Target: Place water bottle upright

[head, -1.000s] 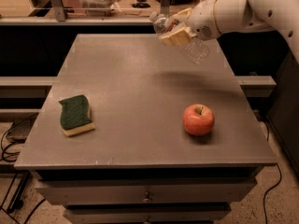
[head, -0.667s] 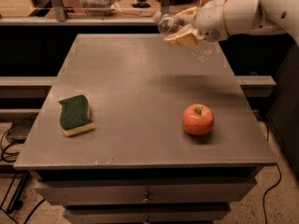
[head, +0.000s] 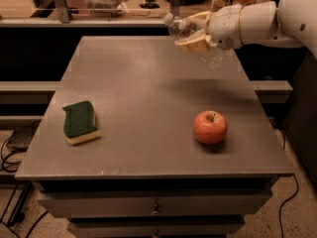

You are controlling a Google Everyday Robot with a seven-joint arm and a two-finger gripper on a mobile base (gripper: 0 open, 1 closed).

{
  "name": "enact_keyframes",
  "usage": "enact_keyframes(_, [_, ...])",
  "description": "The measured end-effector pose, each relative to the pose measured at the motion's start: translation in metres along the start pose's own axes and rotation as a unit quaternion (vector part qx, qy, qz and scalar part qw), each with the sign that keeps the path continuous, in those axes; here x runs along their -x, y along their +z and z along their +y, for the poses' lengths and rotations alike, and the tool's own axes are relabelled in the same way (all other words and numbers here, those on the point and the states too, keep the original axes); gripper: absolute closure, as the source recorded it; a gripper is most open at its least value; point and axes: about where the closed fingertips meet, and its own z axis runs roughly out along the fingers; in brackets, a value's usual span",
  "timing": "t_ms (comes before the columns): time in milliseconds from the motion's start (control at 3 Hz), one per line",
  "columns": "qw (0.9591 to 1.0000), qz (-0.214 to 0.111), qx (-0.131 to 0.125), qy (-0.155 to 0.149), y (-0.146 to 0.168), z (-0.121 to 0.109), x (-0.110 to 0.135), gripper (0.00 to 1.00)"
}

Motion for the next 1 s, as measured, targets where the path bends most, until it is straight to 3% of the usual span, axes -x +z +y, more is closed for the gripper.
enact_keyframes(667, [0.996,-0.058,-0.066,0.017,-0.024,-0.002,-0.003,1.0])
enact_keyframes(1000, [0.9882,-0.099,-0.111,0.034,-0.046,-0.003,-0.007,1.0])
